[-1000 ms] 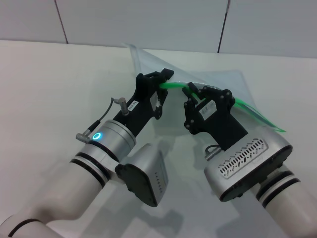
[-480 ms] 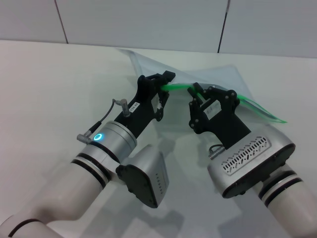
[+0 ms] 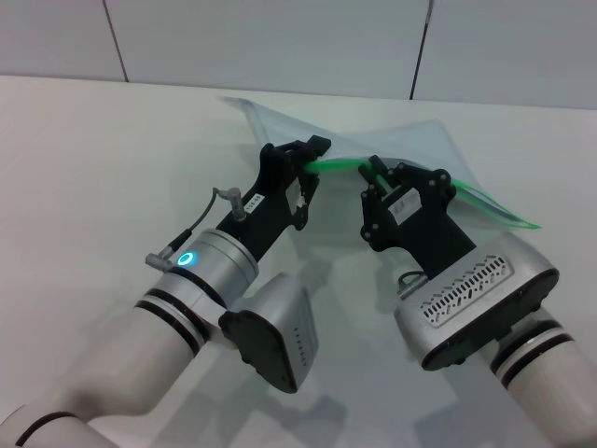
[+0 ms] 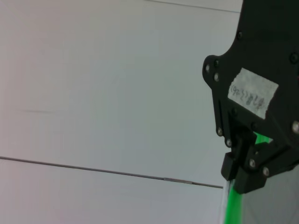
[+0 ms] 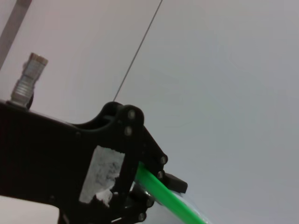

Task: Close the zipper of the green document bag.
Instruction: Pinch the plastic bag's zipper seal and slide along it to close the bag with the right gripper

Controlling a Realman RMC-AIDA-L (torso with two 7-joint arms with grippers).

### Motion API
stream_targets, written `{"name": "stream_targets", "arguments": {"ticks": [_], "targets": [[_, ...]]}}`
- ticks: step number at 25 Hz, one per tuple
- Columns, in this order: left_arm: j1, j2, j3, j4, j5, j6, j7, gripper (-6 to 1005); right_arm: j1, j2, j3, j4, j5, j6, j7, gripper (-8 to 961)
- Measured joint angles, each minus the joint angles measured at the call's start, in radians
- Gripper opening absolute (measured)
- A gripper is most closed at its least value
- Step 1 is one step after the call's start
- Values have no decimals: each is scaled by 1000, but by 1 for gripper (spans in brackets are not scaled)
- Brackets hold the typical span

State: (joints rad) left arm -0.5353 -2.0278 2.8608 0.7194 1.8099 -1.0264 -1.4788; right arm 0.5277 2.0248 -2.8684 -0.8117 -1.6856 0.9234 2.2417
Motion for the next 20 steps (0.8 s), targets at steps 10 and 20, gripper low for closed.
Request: {"name": "stream_targets", "arguments": {"ticks": [10, 20], "targets": [[3, 0, 0, 0, 11, 3, 0, 65, 2, 0, 1, 15, 27, 0, 1, 122], [3, 0, 0, 0, 17, 13, 0, 65, -1, 0, 16, 31, 28, 0, 3, 126]]}}
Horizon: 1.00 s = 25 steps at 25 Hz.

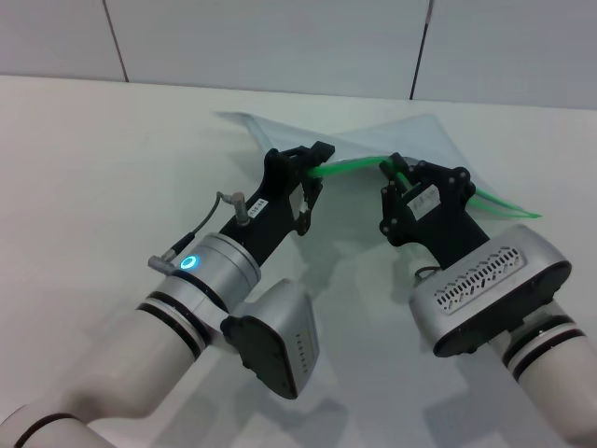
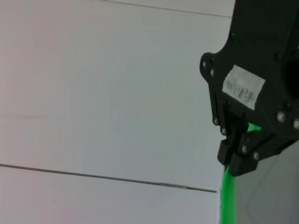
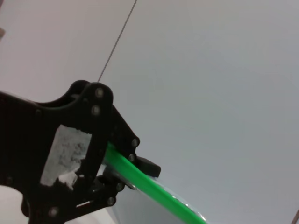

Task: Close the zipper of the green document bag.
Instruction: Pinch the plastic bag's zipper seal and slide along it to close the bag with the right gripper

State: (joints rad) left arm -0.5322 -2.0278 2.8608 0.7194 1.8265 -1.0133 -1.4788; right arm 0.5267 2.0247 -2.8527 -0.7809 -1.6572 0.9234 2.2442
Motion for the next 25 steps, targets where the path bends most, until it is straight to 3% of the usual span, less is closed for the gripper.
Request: {"name": "stream_targets", "arguments": {"ticks": [25], "targets": [[0, 0, 0, 1, 20, 13, 0, 66, 2, 2, 12, 67, 41, -3, 25, 135]]}}
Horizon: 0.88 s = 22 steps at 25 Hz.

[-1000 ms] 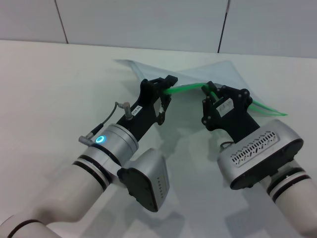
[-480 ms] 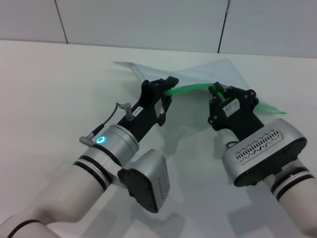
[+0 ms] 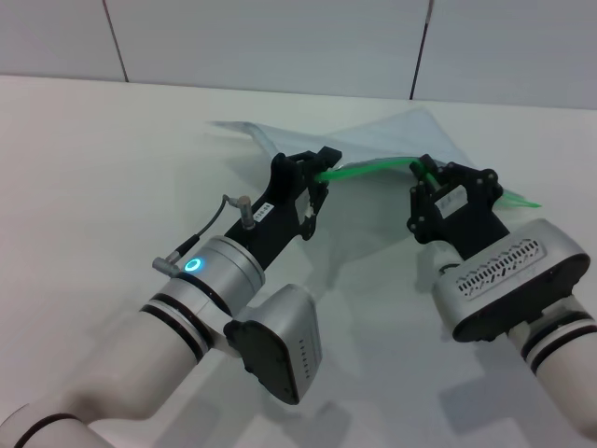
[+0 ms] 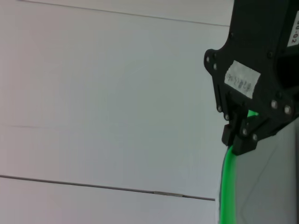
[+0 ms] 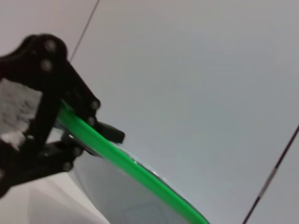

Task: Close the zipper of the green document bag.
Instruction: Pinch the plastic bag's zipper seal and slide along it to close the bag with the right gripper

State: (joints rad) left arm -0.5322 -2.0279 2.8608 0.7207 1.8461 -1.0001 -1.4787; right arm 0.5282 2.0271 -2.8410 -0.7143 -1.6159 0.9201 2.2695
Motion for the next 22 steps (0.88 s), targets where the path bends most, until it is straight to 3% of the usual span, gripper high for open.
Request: {"name": "stream_targets", "arguments": {"ticks": [22], "targets": [[0, 0, 0, 0, 10, 2, 1, 67, 9, 1, 0, 64, 65, -7, 1, 144]]}}
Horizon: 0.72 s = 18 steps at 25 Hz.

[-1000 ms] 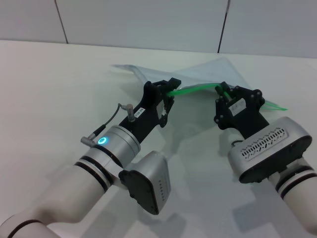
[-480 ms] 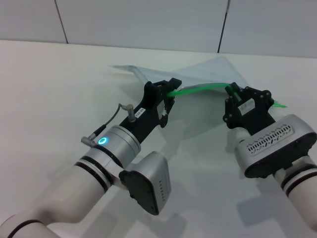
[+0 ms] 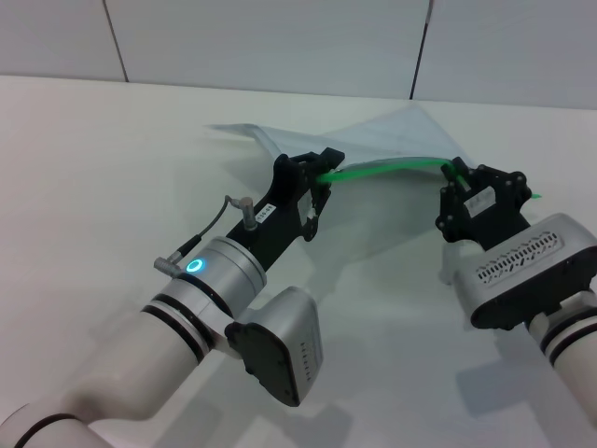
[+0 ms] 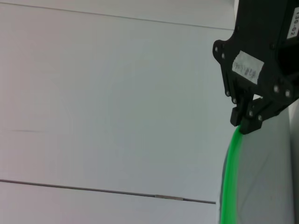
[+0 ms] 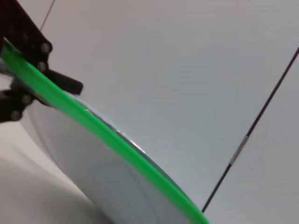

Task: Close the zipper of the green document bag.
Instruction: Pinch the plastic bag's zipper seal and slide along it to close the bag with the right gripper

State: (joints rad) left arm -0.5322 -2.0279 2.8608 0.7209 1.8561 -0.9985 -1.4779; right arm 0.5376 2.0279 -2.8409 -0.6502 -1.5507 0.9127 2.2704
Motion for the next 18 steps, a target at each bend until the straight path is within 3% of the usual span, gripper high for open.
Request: {"name": "stream_targets", "arguments": {"ticks": [18], "targets": [[0, 0, 0, 0, 0, 0, -1, 68, 5, 0, 0, 51, 55, -15, 0, 151]]}}
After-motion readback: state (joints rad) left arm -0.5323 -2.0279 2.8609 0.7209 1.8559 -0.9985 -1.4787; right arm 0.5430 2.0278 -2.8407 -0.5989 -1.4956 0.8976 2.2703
